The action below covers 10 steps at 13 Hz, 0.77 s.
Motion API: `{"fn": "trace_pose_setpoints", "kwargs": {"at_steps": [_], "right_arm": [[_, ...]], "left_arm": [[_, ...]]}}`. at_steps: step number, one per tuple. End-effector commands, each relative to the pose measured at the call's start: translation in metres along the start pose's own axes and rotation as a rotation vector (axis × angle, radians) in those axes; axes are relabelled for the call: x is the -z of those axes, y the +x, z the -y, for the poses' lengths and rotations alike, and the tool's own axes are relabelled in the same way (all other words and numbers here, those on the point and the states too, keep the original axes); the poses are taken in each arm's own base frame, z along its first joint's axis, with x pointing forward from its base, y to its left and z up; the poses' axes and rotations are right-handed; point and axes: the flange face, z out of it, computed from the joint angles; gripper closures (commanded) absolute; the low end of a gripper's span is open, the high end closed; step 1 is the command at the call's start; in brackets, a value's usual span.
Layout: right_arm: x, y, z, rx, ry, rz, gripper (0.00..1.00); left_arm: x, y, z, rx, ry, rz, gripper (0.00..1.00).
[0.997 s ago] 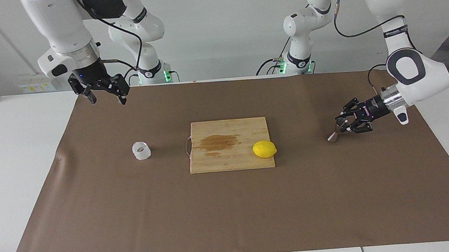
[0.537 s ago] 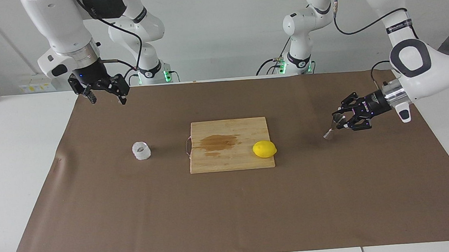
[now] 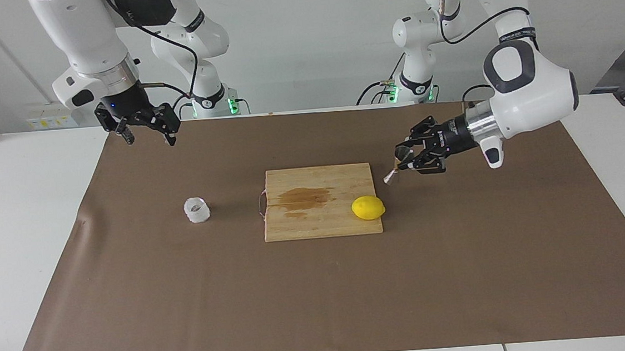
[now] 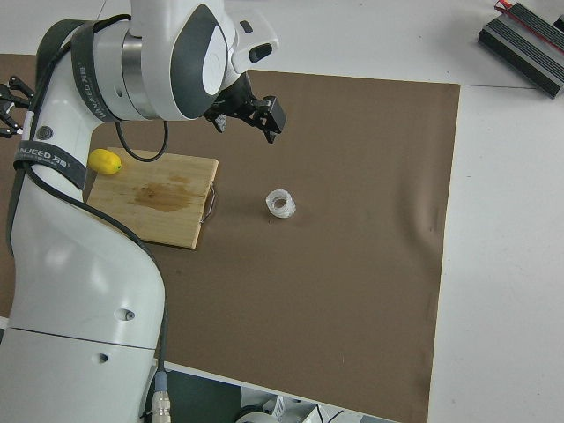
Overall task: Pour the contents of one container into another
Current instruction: 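Lift the dark cup with the left gripper and carry it over the board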
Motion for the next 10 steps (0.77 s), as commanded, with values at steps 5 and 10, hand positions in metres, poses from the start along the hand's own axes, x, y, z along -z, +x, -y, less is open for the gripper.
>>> {"fn": "trace_pose_setpoints", "kwargs": {"at_steps": [5, 10], "right_arm": [[0.001, 0.0, -0.002, 0.019, 0.005, 0.01, 0.0], [0.001, 0.0, -0.002, 0.019, 0.005, 0.01, 0.0]], "left_arm": [[-0.136, -0.054, 0.004, 0.021, -0.069, -0.025, 1.0], [-0.185, -0.055, 0.011, 0.011, -0.037, -0.043, 1.0]]}}
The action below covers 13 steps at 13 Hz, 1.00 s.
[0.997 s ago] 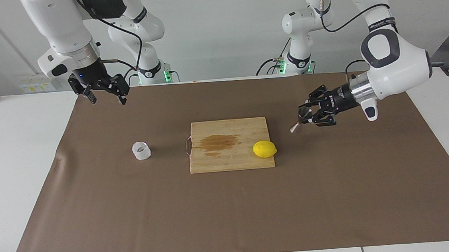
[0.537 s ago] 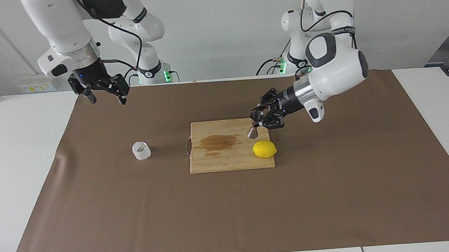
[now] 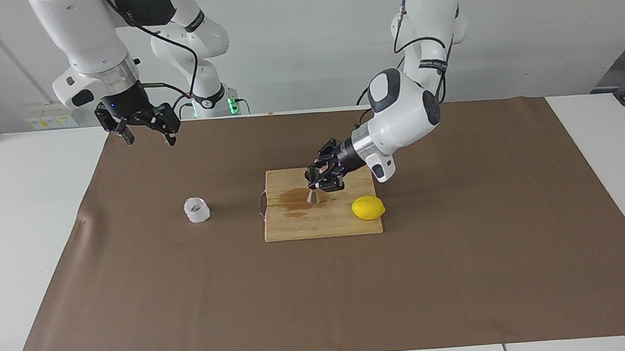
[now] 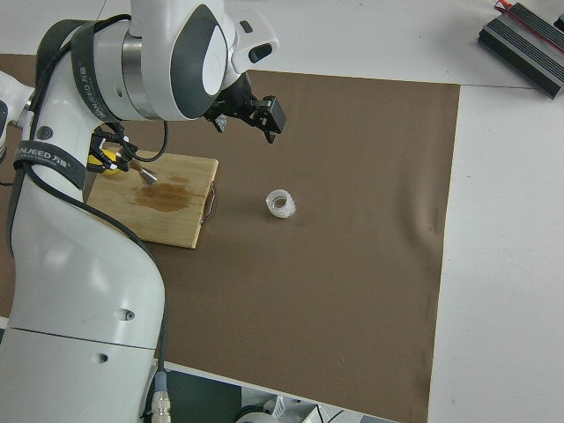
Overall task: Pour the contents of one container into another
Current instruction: 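Lift the dark cup with the left gripper and carry it over the board, then lower the dark cup onto the board and open the left gripper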
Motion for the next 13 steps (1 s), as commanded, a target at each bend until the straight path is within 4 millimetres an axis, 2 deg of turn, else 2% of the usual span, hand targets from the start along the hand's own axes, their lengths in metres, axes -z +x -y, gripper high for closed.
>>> {"fn": "trace_pose_setpoints", "kwargs": {"at_steps": [1, 6, 9, 12, 13], "right_arm": [[0.001, 0.0, -0.002, 0.019, 0.005, 0.01, 0.0], [0.001, 0.0, -0.002, 0.019, 0.005, 0.011, 0.0], [0.001, 0.0, -0.002, 0.019, 0.006, 0.011, 0.0], [0.001, 0.0, -0.002, 0.019, 0.005, 0.01, 0.0], [0.001, 0.0, -0.002, 0.019, 0.005, 0.01, 0.0]], "left_arm": [[-0.016, -0.008, 0.008, -0.006, 0.004, 0.004, 1.0], [-0.036, -0.004, 0.012, -0.011, 0.026, -0.007, 1.0], [-0.04, -0.002, 0.013, -0.012, 0.035, -0.011, 0.95], [-0.044, 0.004, 0.012, -0.006, 0.043, -0.014, 0.76], [-0.044, 0.004, 0.012, -0.006, 0.044, -0.016, 0.74]]}}
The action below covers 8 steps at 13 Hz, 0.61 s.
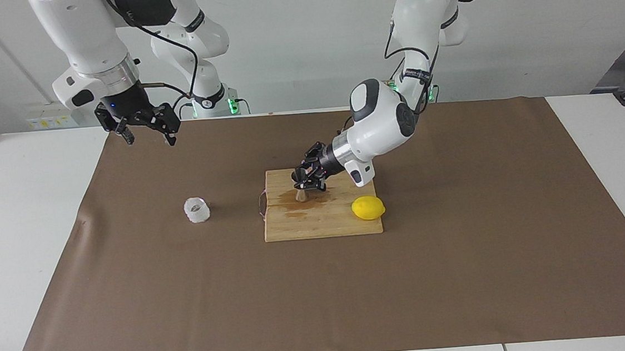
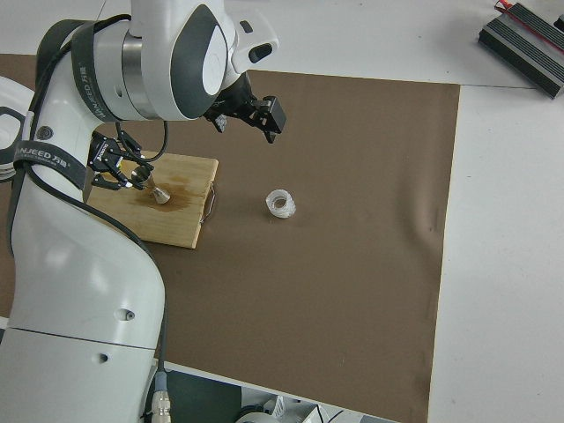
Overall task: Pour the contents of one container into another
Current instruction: 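Lower the dark cup onto the board and open the left gripper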
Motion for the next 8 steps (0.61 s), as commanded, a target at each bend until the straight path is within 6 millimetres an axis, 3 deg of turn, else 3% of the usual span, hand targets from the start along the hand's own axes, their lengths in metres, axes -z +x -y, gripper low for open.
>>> {"fn": "trace_pose_setpoints", "kwargs": {"at_steps": [1, 4, 5, 6, 7, 8], "right_arm": [[0.0009, 0.0002, -0.0023, 0.019, 0.005, 0.011, 0.0], [0.0012, 0.0004, -0.0014, 0.022, 0.005, 0.008, 0.0], [0.001, 0.0004, -0.0021, 0.021, 0.006, 0.01, 0.0], [0.0008, 0.0001, -0.0023, 0.021, 0.004, 0.013, 0.0], [0.0008, 0.0, -0.0021, 0.022, 0.006, 0.013, 0.0], [0.0003, -0.0003, -0.0022, 0.029, 0.006, 0.013, 0.0]], "left_arm": [[-0.003, 0.0029, -0.0005, -0.002, -0.01, -0.002, 0.73], [-0.0029, 0.0036, -0.001, -0.004, -0.006, -0.002, 0.66], [-0.003, 0.0036, -0.001, -0.003, -0.006, -0.003, 0.59], [-0.0017, 0.0048, -0.0019, 0.007, -0.008, -0.003, 0.35], [-0.0013, 0.0043, -0.002, 0.012, -0.008, -0.002, 0.0], [-0.001, 0.0044, -0.002, 0.006, -0.002, -0.005, 0.0]]}}
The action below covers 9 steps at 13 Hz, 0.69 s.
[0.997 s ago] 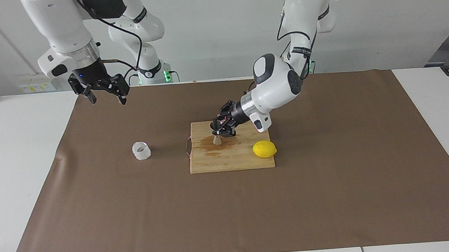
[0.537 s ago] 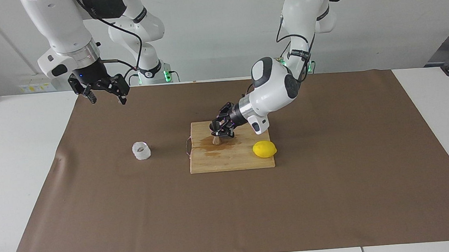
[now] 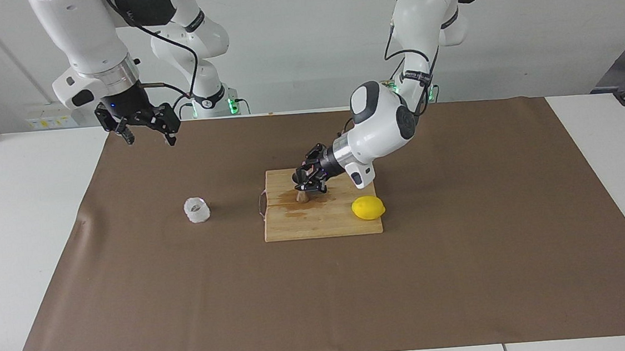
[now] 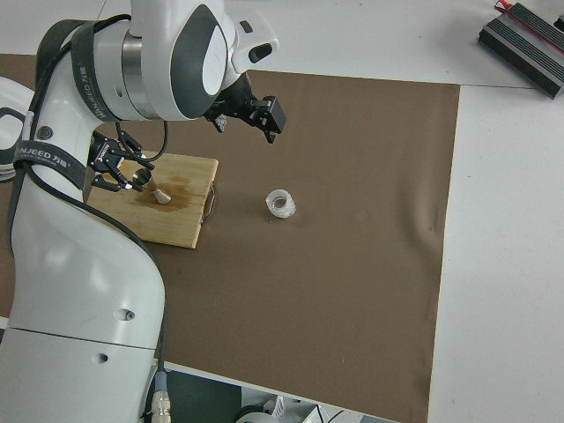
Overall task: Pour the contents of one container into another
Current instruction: 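Lower the dark cup onto the board and open the left gripper, then raise the left gripper away while the right gripper reaches the white cup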
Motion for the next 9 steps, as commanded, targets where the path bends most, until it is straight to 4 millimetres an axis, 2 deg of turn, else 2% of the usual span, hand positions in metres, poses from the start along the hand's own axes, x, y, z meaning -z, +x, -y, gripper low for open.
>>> {"fn": "trace_pose_setpoints", "kwargs": {"at_steps": [1, 4, 6, 9], "right_arm": [[-0.004, -0.001, -0.002, 0.053, 0.006, 0.016, 0.0], [-0.012, -0.002, -0.001, 0.164, 0.012, -0.019, 0.0], [-0.028, 0.0, -0.002, 0.327, 0.011, -0.036, 0.0], [-0.053, 0.002, -0.014, 0.541, 0.022, -0.045, 0.0]], "left_arm": [[0.003, 0.001, -0.001, 0.001, -0.002, -0.002, 0.0], [0.019, -0.006, -0.005, -0.066, 0.041, -0.053, 0.0], [0.048, -0.016, -0.013, -0.126, 0.075, -0.098, 0.0], [0.107, -0.012, -0.031, -0.188, 0.079, -0.197, 0.0]]}}
